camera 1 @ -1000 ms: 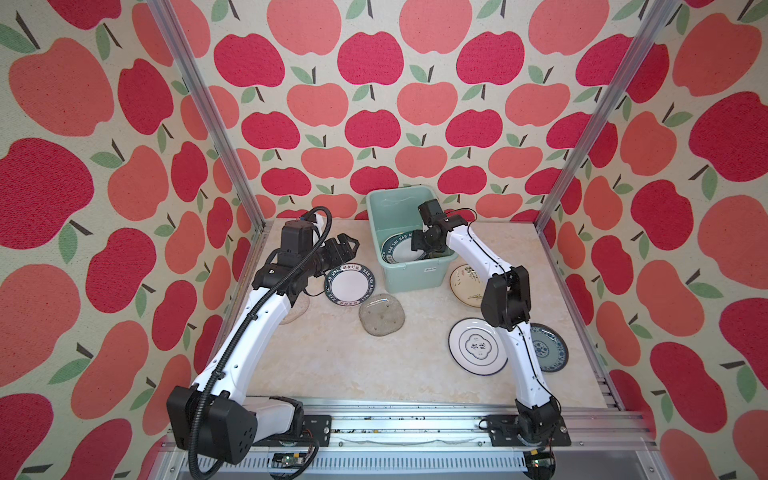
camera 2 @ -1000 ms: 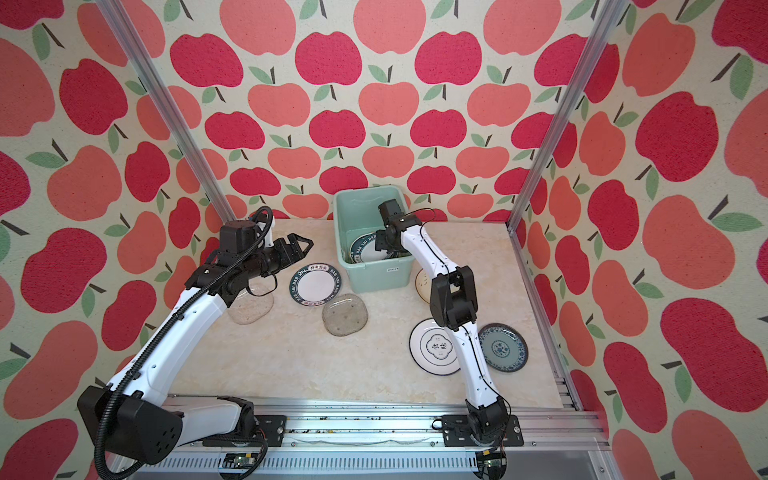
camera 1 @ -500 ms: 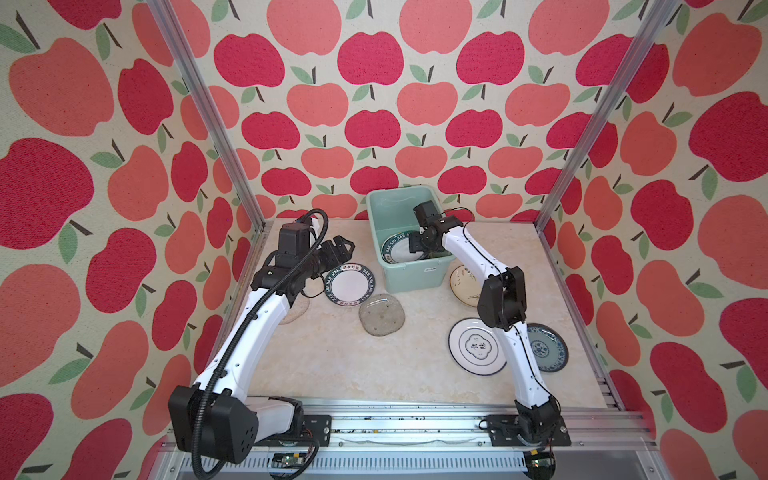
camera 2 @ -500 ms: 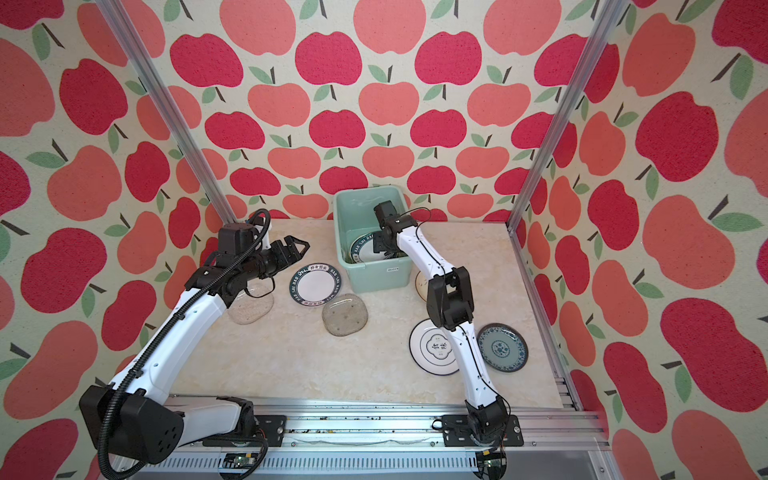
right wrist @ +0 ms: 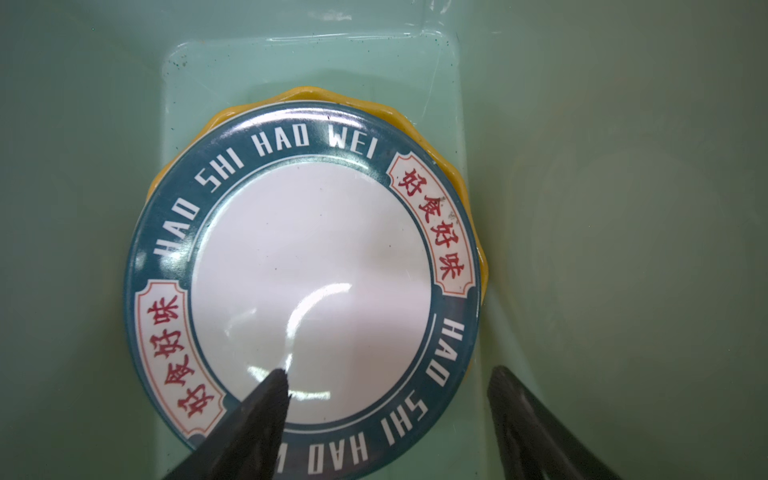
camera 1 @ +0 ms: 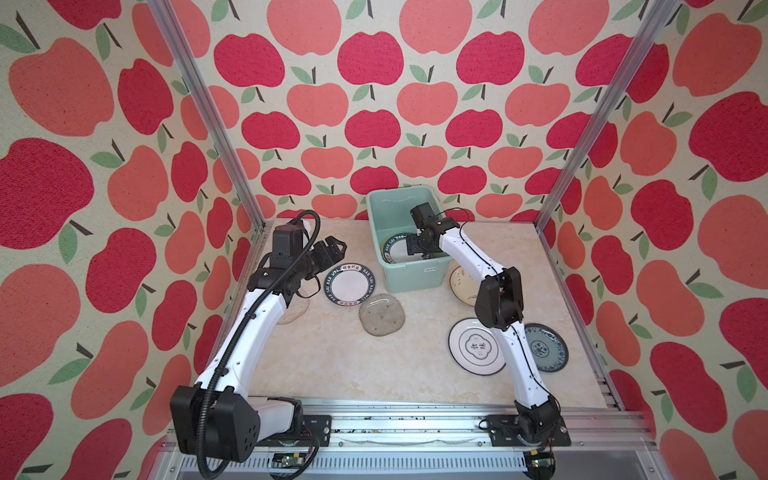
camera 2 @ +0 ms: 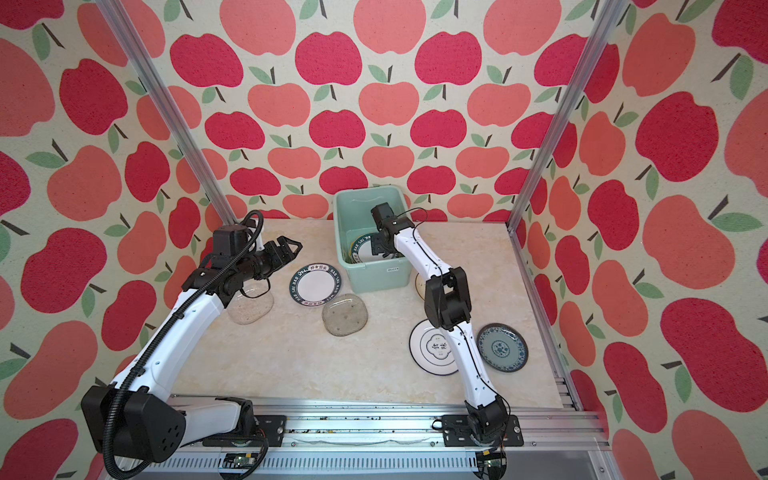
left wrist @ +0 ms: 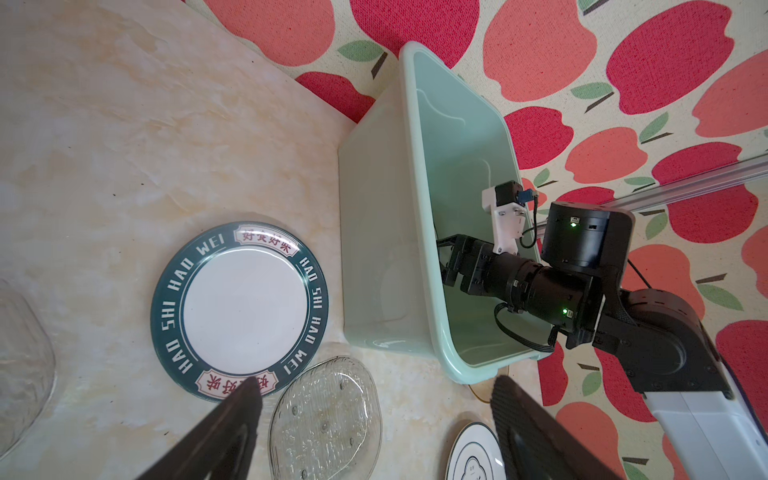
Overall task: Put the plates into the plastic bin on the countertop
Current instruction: 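Open the right gripper and release the plate in the bin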
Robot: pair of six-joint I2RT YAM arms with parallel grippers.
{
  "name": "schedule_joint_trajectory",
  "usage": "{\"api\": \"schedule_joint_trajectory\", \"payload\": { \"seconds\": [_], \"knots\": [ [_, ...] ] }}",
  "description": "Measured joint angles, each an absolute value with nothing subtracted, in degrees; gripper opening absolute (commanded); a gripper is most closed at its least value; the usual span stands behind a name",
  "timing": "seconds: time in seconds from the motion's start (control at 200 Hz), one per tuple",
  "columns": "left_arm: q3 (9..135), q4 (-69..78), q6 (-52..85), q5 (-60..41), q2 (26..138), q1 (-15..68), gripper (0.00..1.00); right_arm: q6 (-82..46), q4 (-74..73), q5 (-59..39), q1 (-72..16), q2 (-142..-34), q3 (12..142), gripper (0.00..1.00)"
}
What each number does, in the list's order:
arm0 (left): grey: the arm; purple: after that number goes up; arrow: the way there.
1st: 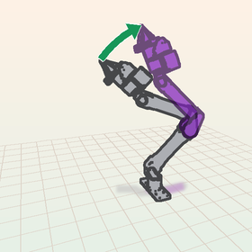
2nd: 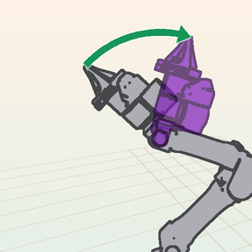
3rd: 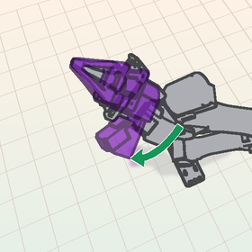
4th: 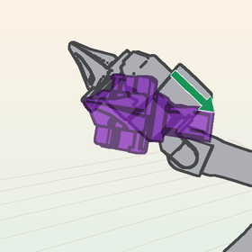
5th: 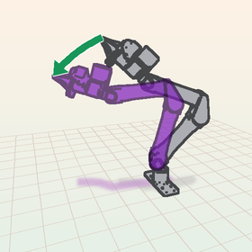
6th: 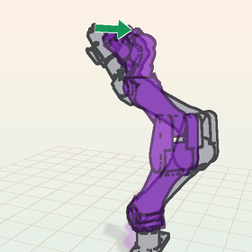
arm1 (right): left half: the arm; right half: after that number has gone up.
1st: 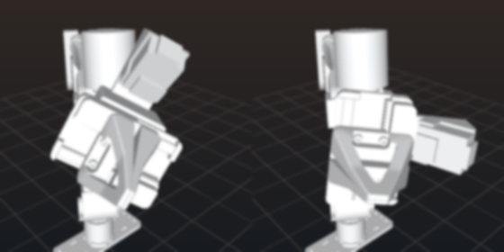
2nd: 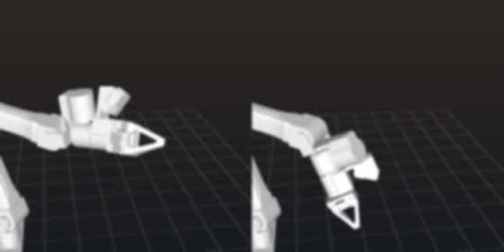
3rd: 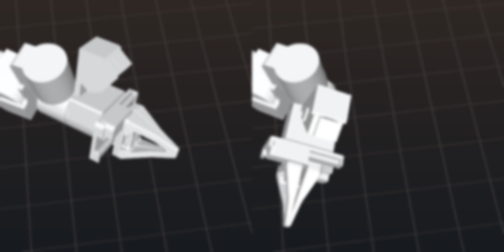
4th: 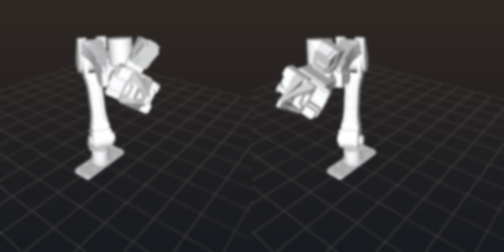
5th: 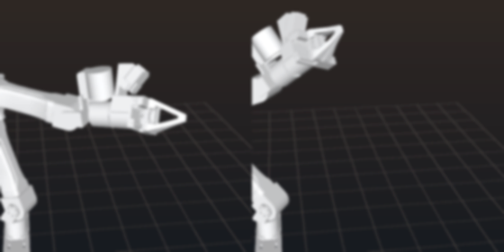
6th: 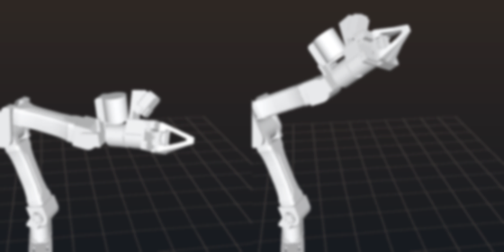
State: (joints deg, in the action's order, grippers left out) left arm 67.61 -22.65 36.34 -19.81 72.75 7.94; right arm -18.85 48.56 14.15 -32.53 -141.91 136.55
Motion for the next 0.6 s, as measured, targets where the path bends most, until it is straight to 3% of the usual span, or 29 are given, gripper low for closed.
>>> {"api": "schedule_joint_trajectory", "payload": {
  "seconds": [0.335,0.595],
  "knots": [
    [66.6,-26.9,37.5,-19.5,70.3,7.2,0.87,-16.0,45.8,13.6,-33.3,-138.9,137.4,0.79],
    [66.7,-41.5,39.5,-20.5,70.1,5.3,0.88,-13.1,39.4,6.0,-34.9,-121.9,132.2,0.78]
  ]
}}
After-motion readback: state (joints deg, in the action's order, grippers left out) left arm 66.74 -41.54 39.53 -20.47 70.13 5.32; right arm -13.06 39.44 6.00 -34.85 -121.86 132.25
